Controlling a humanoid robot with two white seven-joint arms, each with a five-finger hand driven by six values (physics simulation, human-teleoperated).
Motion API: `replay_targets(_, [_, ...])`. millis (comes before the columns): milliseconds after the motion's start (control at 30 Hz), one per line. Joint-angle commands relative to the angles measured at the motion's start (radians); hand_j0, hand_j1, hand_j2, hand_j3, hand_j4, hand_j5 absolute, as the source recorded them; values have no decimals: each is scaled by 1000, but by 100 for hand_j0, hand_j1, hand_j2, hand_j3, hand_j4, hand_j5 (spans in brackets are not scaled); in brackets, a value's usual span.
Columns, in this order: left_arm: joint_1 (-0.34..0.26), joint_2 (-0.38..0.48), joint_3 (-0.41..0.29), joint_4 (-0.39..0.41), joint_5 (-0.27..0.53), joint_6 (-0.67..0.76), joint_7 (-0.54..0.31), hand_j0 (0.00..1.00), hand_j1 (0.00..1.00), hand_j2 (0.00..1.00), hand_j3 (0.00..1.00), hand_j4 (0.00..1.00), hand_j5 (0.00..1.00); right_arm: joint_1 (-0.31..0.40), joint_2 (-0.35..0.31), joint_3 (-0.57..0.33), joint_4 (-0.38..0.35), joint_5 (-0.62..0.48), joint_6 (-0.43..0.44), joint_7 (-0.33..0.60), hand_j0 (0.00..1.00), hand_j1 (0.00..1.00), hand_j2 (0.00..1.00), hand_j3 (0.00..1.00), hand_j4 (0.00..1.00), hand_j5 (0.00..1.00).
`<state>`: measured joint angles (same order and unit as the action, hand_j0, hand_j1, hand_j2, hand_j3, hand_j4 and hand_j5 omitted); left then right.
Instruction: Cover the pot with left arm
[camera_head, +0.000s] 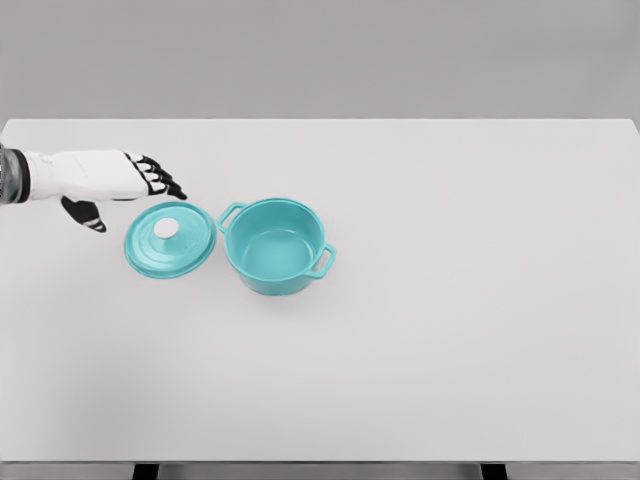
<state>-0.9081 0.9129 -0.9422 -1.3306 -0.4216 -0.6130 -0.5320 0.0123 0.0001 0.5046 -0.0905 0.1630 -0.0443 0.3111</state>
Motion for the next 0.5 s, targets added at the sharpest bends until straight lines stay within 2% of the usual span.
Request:
replay_targets(0, [0, -25, -10, 13, 0, 2, 0, 100, 100, 100, 100, 100, 100, -2, 0, 0, 0, 0, 0, 0, 100, 100, 100, 100, 100, 100])
replay_targets(67, [0, -42, -12, 37, 0, 2, 0, 100, 100, 100, 100, 100, 100, 0, 0, 0, 0, 0, 0, 0, 100, 100, 100, 100, 100, 100])
replay_targets(300, [6, -42, -12, 37, 1, 2, 1, 100, 100, 100, 100, 100, 100, 0, 0, 0, 0, 0, 0, 0, 100, 100, 100, 100, 100, 100])
replay_targets(467, [11, -45, -12, 37, 0, 2, 1, 87, 87, 87, 87, 87, 87, 0, 0, 0, 0, 0, 0, 0, 100, 100, 100, 100, 100, 100])
